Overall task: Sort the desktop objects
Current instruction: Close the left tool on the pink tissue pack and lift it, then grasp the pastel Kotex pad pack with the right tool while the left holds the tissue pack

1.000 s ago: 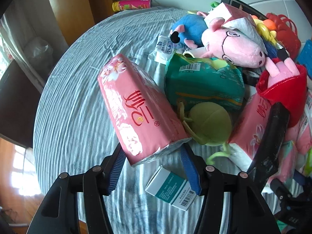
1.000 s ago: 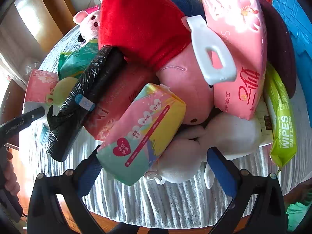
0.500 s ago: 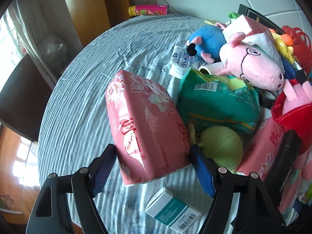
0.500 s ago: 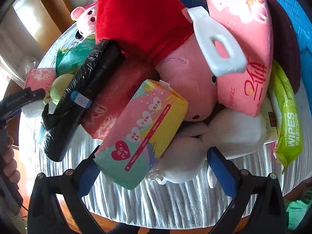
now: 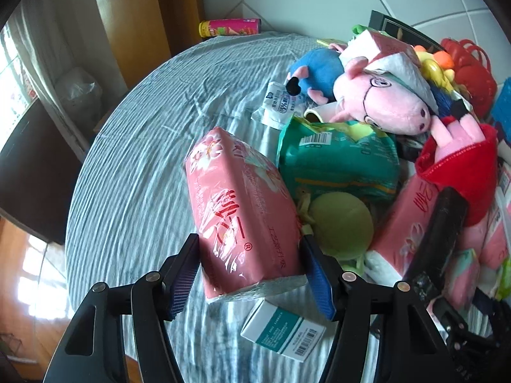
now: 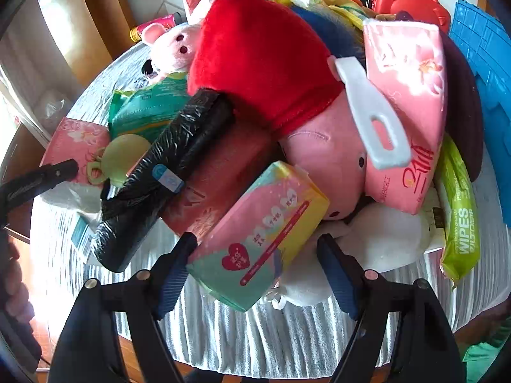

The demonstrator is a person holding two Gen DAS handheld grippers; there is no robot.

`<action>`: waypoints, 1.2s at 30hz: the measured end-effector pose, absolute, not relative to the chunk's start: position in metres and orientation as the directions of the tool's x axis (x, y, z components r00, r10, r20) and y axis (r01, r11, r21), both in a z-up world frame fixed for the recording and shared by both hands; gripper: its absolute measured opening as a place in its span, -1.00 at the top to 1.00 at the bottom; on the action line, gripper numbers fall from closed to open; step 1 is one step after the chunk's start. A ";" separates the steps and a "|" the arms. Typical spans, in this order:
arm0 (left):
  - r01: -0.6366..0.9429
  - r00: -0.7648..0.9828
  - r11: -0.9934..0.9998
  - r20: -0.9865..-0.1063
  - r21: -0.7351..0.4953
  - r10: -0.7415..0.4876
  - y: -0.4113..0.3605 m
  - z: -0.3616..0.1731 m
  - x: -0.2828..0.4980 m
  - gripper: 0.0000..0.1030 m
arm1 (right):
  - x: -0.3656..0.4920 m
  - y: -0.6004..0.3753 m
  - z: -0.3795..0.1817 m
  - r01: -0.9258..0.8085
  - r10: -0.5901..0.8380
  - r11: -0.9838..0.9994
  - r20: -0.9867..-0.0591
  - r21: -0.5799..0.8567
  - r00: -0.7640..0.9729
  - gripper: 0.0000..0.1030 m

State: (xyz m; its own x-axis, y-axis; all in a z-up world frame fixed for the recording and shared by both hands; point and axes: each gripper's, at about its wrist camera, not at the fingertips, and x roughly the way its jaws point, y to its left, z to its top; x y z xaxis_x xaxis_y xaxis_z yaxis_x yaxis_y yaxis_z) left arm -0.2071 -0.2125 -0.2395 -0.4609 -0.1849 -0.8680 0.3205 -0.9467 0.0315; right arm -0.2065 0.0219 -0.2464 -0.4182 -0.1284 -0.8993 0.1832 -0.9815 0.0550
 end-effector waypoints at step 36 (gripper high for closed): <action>0.205 -0.587 -0.977 -0.791 0.061 -0.172 -0.205 -0.205 -0.183 -0.08 | -0.197 0.005 -0.230 0.202 -0.059 -0.979 -0.891 -0.038 -0.449 0.02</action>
